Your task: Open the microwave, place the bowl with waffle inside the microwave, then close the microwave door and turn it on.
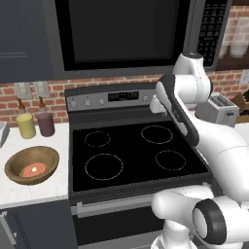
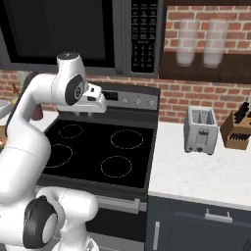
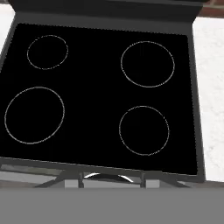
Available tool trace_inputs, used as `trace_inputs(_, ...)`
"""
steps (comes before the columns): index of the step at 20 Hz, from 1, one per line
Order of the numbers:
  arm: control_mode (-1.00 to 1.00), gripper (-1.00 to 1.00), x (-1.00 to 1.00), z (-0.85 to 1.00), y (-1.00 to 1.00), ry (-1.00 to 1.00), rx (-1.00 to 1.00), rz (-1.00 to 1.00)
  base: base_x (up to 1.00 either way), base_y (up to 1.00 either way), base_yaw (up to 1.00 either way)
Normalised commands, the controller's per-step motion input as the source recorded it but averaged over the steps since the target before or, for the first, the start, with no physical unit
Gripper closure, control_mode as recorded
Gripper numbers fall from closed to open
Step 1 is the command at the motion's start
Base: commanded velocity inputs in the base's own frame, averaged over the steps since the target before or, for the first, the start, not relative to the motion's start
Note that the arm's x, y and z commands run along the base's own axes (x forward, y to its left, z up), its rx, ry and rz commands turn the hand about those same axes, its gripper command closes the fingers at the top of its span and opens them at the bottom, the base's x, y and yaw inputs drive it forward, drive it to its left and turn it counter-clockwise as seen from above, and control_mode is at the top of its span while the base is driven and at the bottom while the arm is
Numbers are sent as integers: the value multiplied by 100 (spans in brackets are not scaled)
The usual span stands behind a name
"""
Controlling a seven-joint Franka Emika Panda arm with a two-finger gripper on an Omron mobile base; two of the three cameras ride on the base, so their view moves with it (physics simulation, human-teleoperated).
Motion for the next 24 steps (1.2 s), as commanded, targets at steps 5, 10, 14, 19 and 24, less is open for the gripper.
trace_inputs(5,-100,-100,-24,0,2,-17,0,0,0,0,0)
trace_inputs(10,-100,-100,-69,42,0,-47,0,0,0,0,0)
trace_inputs(14,-100,-100,-85,76,-1,-49,-1,0,0,0,0)
trace_inputs(19,-100,-100,-80,84,-25,-46,0,0,0,0,0)
trace_inputs(24,-100,-100,-30,83,-16,-39,0,-3,0,0,0)
